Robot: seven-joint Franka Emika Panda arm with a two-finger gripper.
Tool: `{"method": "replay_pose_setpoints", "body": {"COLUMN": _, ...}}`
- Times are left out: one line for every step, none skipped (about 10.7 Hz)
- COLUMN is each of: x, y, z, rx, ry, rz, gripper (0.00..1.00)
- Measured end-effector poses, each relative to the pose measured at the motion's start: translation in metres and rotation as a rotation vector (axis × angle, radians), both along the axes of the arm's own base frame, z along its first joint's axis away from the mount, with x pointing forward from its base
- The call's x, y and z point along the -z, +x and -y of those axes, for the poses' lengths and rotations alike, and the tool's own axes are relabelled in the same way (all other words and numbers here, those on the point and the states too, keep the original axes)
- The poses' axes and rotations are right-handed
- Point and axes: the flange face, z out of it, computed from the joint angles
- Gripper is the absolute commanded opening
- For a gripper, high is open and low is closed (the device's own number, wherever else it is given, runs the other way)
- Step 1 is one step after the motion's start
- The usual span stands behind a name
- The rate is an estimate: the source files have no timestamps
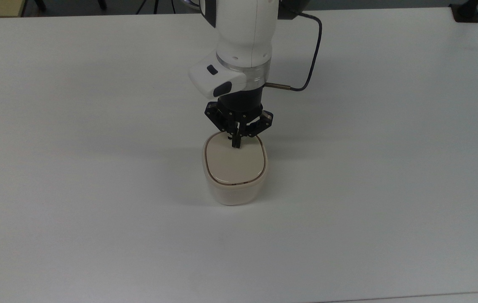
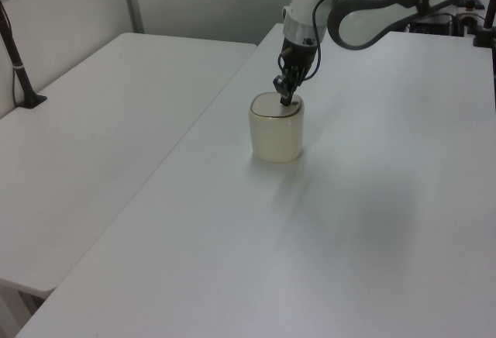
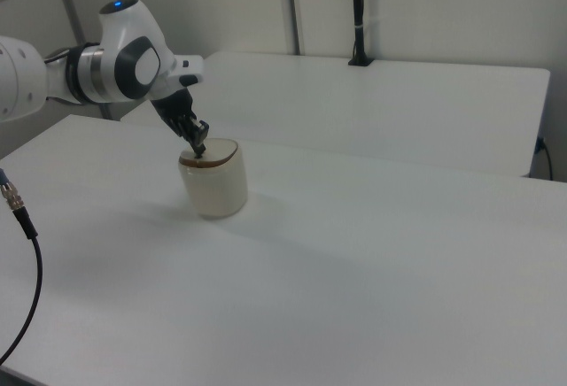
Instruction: Open the trash bin
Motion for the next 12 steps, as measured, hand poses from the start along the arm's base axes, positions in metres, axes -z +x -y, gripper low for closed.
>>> {"method": "replay_pose_setpoints", "body": {"x": -0.018, "y": -0.002, "z": 0.004, "rx": 0.006, "ry": 0.003, "rz": 0.026, "gripper": 0.34}}
{"method": "replay_pose_setpoints", "body": {"x": -0.040, "y": -0.008, "z": 0.008, "rx": 0.013, "ry": 0.005, "rz": 0.048, "gripper": 0.62}}
{"method": "replay_pose_setpoints", "body": {"x": -0.065, "y": -0.016, "z": 0.015, "rx": 0.024, "ry": 0.004, "rz": 0.059, "gripper": 0.73}}
{"method": "replay_pose_setpoints", "body": {"x": -0.088, "y": -0.027, "z": 0.023, "rx": 0.039, "ry": 0.000, "rz": 0.057, "gripper": 0.86}}
{"method": "replay_pose_setpoints", "body": {"x": -0.110, "y": -0.039, "z": 0.031, "rx": 0.053, "ry": -0.004, "rz": 0.053, "gripper": 1.00}}
{"method": "replay_pose_setpoints", "body": {"x": -0.131, "y": -0.052, "z": 0.036, "rx": 0.064, "ry": -0.008, "rz": 0.048, "gripper": 1.00}}
{"method": "replay_pose_setpoints", "body": {"x": -0.150, "y": -0.065, "z": 0.040, "rx": 0.072, "ry": -0.012, "rz": 0.037, "gripper": 1.00}}
{"method": "replay_pose_setpoints", "body": {"x": -0.166, "y": -0.080, "z": 0.043, "rx": 0.080, "ry": -0.014, "rz": 0.019, "gripper": 1.00}}
{"method": "replay_pose_setpoints", "body": {"x": -0.179, "y": -0.094, "z": 0.045, "rx": 0.087, "ry": -0.011, "rz": -0.002, "gripper": 1.00}}
{"method": "replay_pose_setpoints", "body": {"x": -0.188, "y": -0.107, "z": 0.047, "rx": 0.094, "ry": -0.009, "rz": -0.031, "gripper": 1.00}}
{"method": "replay_pose_setpoints", "body": {"x": -0.193, "y": -0.118, "z": 0.050, "rx": 0.088, "ry": -0.009, "rz": -0.059, "gripper": 1.00}}
{"method": "replay_pose_setpoints", "body": {"x": -0.195, "y": -0.126, "z": 0.053, "rx": 0.058, "ry": -0.015, "rz": -0.075, "gripper": 1.00}}
